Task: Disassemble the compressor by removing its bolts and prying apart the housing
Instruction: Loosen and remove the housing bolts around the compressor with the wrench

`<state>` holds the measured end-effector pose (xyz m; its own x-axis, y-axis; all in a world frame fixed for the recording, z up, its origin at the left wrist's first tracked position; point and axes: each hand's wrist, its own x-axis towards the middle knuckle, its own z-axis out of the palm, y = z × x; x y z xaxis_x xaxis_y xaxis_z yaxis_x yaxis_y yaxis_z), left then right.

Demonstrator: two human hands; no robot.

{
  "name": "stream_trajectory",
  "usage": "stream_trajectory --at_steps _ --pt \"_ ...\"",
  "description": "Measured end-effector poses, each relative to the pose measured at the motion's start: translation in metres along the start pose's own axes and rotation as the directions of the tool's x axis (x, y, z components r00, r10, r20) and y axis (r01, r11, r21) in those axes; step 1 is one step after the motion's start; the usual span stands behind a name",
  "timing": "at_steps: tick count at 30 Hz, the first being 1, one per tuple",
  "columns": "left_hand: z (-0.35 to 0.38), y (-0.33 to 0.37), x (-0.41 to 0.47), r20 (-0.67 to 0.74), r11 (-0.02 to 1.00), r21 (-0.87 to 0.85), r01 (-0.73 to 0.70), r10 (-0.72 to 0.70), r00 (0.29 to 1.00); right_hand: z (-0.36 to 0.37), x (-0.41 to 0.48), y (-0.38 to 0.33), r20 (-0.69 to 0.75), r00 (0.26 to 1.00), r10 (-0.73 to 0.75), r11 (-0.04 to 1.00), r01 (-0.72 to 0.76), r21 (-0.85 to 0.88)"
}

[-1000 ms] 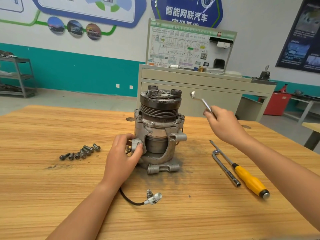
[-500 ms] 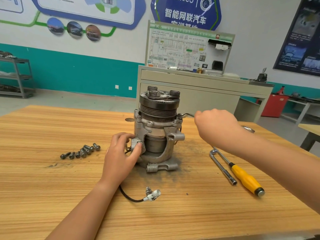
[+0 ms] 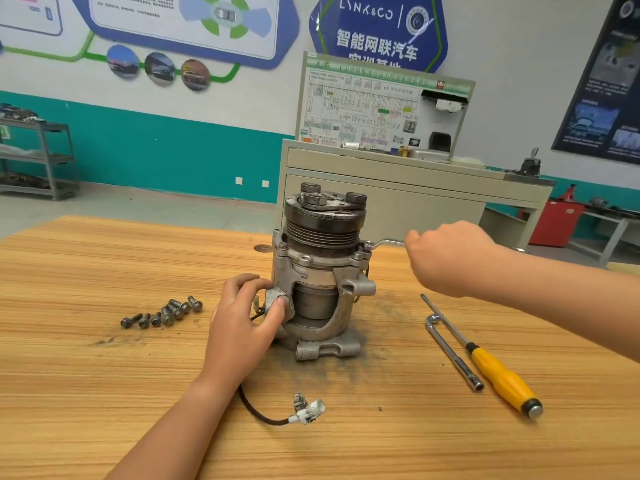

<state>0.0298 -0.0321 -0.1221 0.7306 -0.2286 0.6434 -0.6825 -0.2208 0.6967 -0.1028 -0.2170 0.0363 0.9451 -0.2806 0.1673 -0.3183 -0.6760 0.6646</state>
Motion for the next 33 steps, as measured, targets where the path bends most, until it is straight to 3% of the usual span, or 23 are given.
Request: stream_trajectory --at_steps 4,8,14,16,19,21,22,23,26,29,33 --pt "0.001 -0.002 0.001 0.005 1.0 -0.005 -0.021 0.021 1.0 0.014 0.02 0.005 -0.014 1.0 0.003 0.998 -0.004 -0.07" --pt "0.002 -0.005 0.002 0.006 1.0 -0.017 -0.016 0.016 1.0 0.034 0.047 0.004 -0.118 0.99 0.077 0.997 -0.073 0.034" --pt "0.003 -0.003 0.006 0.017 0.999 -0.035 -0.006 0.007 1.0 0.05 0.079 0.004 -0.356 0.935 0.01 0.995 0.028 0.099" --pt "0.004 -0.003 0.006 0.023 0.999 -0.05 -0.002 0.003 1.0 0.049 0.075 0.007 -0.424 0.899 0.108 0.975 -0.012 0.223" --pt "0.005 -0.006 0.006 0.026 0.998 -0.058 0.009 -0.007 1.0 0.039 0.053 0.015 -0.465 0.749 0.472 0.738 -0.047 0.673" --pt "0.006 -0.009 0.006 0.027 0.997 -0.067 0.038 -0.037 0.999 0.03 0.033 0.016 -0.409 0.732 0.545 0.554 0.052 0.831" --pt "0.007 -0.009 0.005 0.03 0.996 -0.069 0.053 -0.051 0.998 0.025 0.023 0.015 -0.387 0.758 0.525 0.517 0.076 0.852" --pt "0.006 -0.009 0.005 0.036 0.996 -0.068 0.066 -0.064 0.997 0.021 0.013 0.013 -0.372 0.792 0.484 0.532 0.071 0.844" --pt "0.004 -0.007 0.006 0.056 0.989 -0.099 0.107 -0.102 0.993 0.021 -0.006 0.012 -0.269 0.887 0.375 0.707 -0.086 0.702" --pt "0.003 -0.005 0.006 0.064 0.981 -0.149 0.128 -0.12 0.991 0.025 -0.019 0.013 -0.196 0.9 0.39 0.777 -0.207 0.595" --pt "0.002 -0.003 0.006 0.072 0.973 -0.174 0.15 -0.139 0.988 0.024 -0.023 0.012 -0.13 0.931 0.341 0.825 -0.23 0.517"
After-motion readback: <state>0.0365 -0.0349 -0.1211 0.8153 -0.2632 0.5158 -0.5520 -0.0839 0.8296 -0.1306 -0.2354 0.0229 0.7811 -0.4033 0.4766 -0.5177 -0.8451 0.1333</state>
